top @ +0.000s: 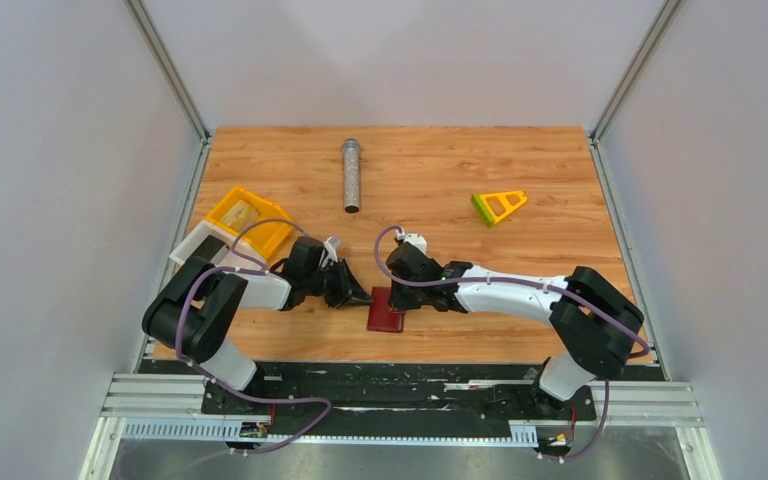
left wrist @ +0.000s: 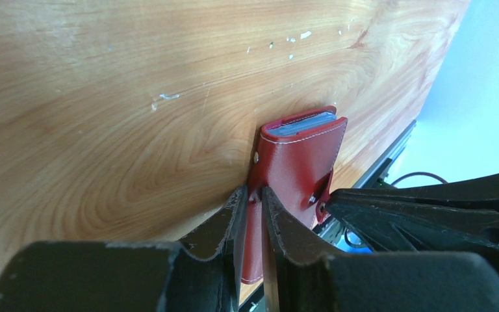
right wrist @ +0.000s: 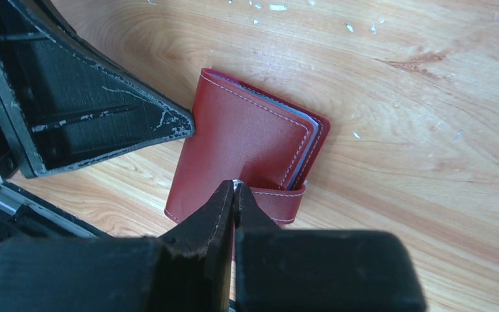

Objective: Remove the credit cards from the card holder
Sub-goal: Open the card holder at the center of the board.

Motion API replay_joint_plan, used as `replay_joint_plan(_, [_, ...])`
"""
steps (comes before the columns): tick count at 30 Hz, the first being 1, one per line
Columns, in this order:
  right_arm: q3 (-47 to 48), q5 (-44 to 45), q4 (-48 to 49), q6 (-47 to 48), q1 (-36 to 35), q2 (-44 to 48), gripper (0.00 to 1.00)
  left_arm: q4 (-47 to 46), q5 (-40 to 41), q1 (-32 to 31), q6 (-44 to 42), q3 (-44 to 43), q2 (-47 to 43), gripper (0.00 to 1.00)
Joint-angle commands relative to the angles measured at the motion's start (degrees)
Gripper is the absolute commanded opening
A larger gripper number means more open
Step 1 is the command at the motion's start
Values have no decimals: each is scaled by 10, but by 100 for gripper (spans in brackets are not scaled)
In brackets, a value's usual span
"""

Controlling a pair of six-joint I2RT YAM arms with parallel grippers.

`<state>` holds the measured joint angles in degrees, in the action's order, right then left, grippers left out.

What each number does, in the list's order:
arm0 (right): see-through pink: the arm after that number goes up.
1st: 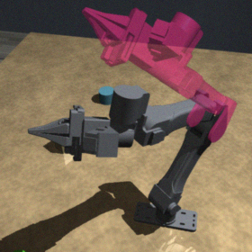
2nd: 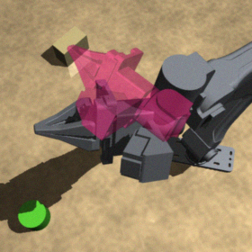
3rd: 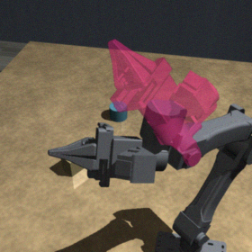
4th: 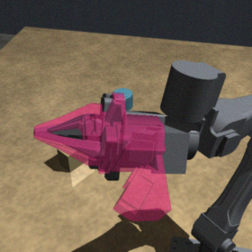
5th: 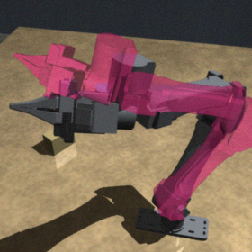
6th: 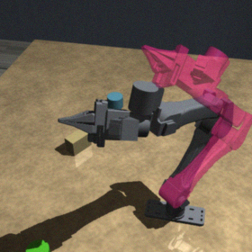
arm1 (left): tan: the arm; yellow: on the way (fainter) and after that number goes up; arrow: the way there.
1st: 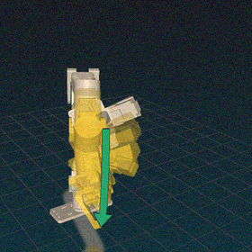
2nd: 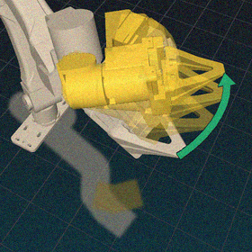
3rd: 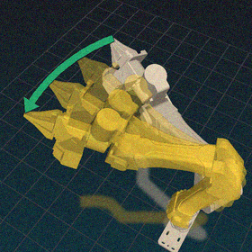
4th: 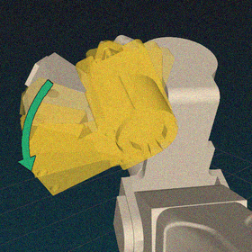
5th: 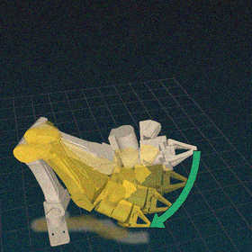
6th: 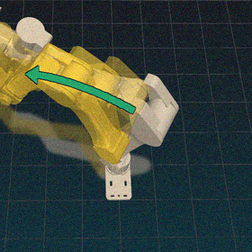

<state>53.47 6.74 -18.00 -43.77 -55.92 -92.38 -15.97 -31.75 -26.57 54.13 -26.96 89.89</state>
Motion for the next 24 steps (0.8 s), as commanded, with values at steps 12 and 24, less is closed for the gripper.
replay_joint_plan(12, [-51, -39, 73, 72, 21, 134, 0, 143, 49, -8, -44, -23, -48, 35])
replay_joint_plan(24, [-60, -90, 102, 78, 24, 178, 0, 185, 22, -8, -54, -58, -167, 68])
